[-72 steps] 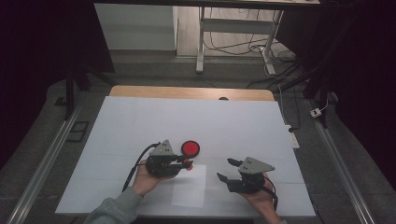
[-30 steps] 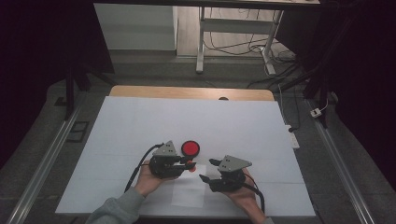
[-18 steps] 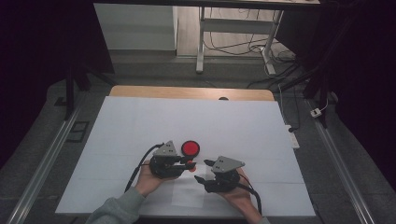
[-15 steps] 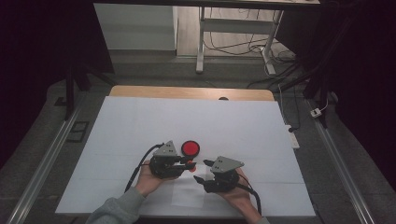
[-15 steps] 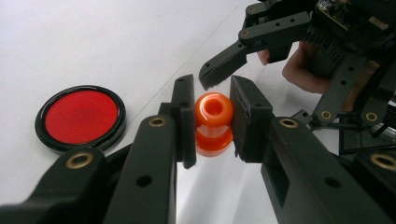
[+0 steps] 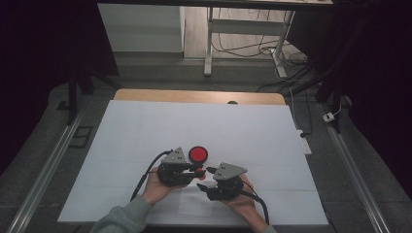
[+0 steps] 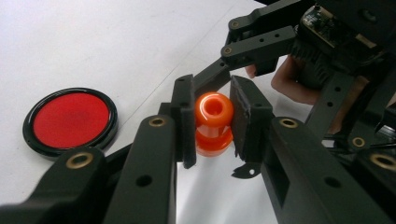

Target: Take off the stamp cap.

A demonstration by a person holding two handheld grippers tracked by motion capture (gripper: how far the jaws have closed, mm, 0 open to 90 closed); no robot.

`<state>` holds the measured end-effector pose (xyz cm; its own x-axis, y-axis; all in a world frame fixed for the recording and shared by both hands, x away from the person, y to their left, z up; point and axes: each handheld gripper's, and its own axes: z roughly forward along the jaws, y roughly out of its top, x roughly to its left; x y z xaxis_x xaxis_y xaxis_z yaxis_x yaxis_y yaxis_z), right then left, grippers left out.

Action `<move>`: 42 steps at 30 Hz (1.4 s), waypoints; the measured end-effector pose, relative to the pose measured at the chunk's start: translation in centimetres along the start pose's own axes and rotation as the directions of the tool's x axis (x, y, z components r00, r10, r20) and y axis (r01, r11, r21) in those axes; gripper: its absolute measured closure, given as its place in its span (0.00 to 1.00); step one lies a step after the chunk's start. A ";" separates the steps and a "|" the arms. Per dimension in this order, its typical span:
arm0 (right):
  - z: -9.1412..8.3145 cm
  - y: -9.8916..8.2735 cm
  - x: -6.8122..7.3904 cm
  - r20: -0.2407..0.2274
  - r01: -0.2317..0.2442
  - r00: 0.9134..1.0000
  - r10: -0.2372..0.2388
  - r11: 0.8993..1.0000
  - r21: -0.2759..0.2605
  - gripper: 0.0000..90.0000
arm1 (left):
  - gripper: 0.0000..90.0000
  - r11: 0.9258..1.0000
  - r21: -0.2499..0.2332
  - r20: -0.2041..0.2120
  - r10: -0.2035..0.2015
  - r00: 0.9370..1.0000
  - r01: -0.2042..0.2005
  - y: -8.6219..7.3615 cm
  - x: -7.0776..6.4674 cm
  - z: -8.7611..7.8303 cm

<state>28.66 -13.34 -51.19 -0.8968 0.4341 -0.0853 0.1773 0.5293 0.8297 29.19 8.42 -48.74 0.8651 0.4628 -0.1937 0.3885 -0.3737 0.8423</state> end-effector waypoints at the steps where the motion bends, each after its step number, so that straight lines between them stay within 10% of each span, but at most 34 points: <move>1: 0.0 0.0 0.0 0.001 -0.001 1.000 0.001 1.000 0.000 0.39 | 0.80 1.000 0.000 0.000 0.000 1.000 0.000 0.0 0.0 0.0; 42: 0.4 0.3 0.2 -0.014 -0.001 1.000 0.000 1.000 -0.016 0.70 | 0.80 1.000 0.004 0.009 0.009 1.000 -0.009 0.0 -0.1 0.1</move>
<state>28.69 -12.80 -51.23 -0.9023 0.4242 -0.0773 0.1714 0.5173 0.8385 29.13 8.31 -48.77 0.8712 0.4523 -0.1908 0.3822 -0.3811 0.8418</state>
